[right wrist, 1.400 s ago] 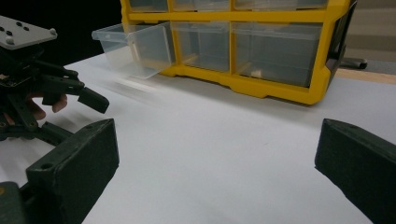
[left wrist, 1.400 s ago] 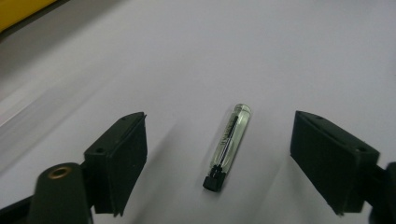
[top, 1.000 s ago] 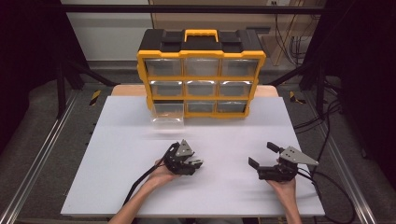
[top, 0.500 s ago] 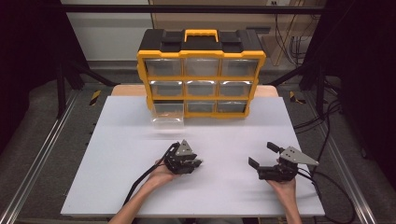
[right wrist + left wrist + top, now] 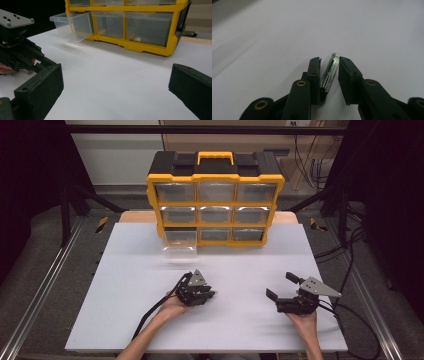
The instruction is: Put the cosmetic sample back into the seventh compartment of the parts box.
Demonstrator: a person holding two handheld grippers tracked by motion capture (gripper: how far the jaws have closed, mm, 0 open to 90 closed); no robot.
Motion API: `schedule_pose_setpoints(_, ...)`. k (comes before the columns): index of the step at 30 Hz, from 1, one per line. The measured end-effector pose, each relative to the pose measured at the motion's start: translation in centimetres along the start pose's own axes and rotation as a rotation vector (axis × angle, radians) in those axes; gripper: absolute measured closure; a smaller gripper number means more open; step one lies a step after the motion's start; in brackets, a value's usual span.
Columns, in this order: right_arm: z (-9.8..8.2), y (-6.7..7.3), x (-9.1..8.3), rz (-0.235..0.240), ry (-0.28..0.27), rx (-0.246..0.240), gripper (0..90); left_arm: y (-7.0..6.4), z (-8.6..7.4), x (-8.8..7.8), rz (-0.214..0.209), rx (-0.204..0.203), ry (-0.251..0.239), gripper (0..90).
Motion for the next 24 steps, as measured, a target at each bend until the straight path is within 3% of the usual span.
schedule_pose_setpoints(24,0.00,0.00,0.01,0.000,0.001,0.001,0.5,0.17,-0.07,-0.10,-0.005,-0.017,0.011,79.9)
Point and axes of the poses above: each handheld gripper's, and its own axes: x roughly forward along the jaws, z roughly out of its top, y roughly to its left, the point moved 9 cm from there along x, roughly forward along the jaws, and after that the axes turned 8 degrees about y, right-handed, at the moved point
